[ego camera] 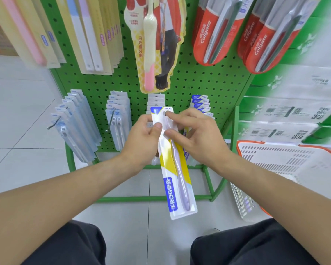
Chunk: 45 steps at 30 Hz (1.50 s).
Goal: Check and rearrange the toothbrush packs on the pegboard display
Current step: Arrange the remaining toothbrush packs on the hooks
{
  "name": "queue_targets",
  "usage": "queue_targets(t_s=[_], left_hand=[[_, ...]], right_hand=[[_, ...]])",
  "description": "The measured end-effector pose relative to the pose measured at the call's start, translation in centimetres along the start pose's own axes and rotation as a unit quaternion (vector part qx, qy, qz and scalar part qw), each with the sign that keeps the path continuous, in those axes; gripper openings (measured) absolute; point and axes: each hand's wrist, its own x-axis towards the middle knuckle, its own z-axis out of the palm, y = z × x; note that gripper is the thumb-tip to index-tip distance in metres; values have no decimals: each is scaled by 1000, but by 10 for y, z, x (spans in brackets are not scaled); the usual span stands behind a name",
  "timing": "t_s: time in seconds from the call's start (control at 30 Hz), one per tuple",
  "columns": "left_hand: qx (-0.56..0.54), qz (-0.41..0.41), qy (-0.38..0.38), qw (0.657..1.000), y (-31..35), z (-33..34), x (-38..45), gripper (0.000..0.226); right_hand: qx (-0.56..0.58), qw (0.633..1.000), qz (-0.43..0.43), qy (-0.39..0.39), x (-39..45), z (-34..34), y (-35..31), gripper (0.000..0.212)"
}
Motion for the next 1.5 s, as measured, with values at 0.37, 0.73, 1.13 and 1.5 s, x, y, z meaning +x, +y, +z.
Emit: queue_targets(t_s=[0.37, 0.73, 1.13, 1.5], left_hand=[[-84, -54, 66, 993, -1, -11, 6, 15], [-75, -80, 55, 992, 9, -27, 8, 14], [1, -105, 15, 994, 1, -30, 7, 21], [39, -124, -74, 989, 8, -27, 0, 21]], right_hand=[[-21, 990, 17, -137, -1, -2, -17, 58], [158, 922, 239, -262, -9, -11, -15, 38], [261, 855, 274, -355, -9, -25, -13, 51], [141, 931, 147, -303, -9, -18, -18, 44]])
